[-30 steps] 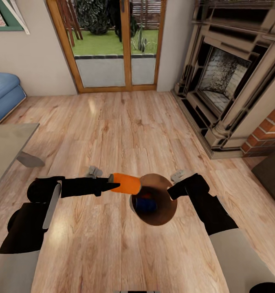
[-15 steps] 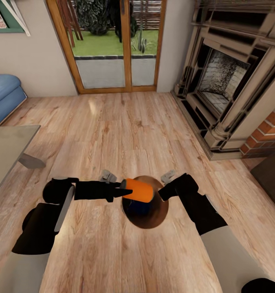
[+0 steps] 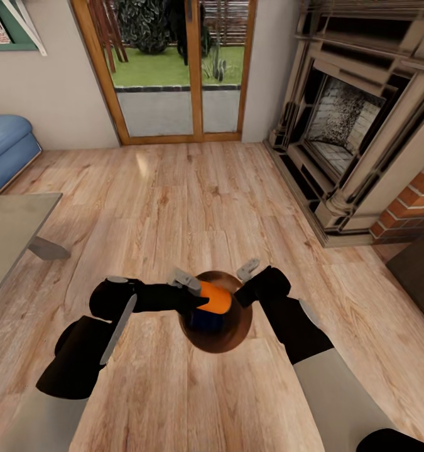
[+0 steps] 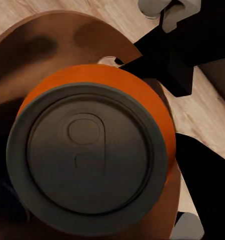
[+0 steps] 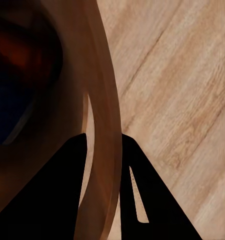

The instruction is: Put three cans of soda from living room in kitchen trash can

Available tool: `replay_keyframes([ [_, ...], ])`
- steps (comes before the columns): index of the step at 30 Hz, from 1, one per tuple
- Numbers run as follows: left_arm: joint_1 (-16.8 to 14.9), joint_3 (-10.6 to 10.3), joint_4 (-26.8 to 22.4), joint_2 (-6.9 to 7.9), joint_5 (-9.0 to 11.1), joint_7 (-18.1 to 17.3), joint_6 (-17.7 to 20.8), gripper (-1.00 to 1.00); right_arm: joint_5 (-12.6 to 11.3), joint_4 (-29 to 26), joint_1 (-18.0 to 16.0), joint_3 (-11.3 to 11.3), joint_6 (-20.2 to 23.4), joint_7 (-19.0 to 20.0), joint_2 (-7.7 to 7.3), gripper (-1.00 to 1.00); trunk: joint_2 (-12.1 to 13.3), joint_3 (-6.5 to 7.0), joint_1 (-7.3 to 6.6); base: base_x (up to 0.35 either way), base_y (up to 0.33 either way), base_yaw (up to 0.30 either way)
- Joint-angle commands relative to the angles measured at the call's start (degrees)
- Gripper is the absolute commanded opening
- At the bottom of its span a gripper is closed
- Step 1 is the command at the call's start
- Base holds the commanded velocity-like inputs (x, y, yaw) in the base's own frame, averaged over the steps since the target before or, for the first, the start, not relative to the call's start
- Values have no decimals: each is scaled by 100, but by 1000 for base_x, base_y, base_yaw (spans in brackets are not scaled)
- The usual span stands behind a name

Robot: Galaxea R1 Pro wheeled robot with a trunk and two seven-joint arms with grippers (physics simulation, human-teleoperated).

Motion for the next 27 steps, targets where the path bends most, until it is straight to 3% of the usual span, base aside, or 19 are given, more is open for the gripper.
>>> replay_keyframes([
  [1, 0, -54, 3, -5, 2, 68, 0, -100, -149, -7, -1, 0, 46, 40, 5, -100, 0, 0, 0, 0, 0, 0],
  [3, 0, -142, 5, -23, 0, 205, 0, -100, -143, -19, -1, 2, 46, 40, 21, -100, 0, 0, 0, 0, 0, 0],
  [4, 0, -356, 52, -147, -11, 559, 0, -100, -136, -33, -2, 4, 46, 40, 47, -100, 0, 0, 0, 0, 0, 0],
  [8, 0, -730, 250, -257, -24, 1055, 0, -100, -133, -39, -2, 5, 46, 40, 62, -100, 0, 0, 0, 0, 0, 0],
  [12, 0, -909, 370, -329, -24, 1358, 0, -100, -133, -43, -2, 7, 46, 40, 66, -100, 0, 0, 0, 0, 0, 0],
  [19, 0, -999, 535, -384, -32, 1642, 0, -100, -133, -48, -2, 8, 46, 40, 68, -100, 0, 0, 0, 0, 0, 0],
  [22, 0, -1016, 659, -390, -31, 1943, 0, -100, -133, -49, 0, 9, 46, 40, 75, -100, 0, 0, 0, 0, 0, 0],
  [23, 0, -1039, 752, -392, -28, 2192, -62, -100, -133, -49, 1, 15, 46, 40, 82, -100, 0, 0, 0, 0, 0, 0],
  [27, 0, -1053, 847, -392, -34, 2303, -139, -100, -133, -49, 3, 18, 46, 40, 85, -100, 0, 0, 0, 0, 0, 0],
])
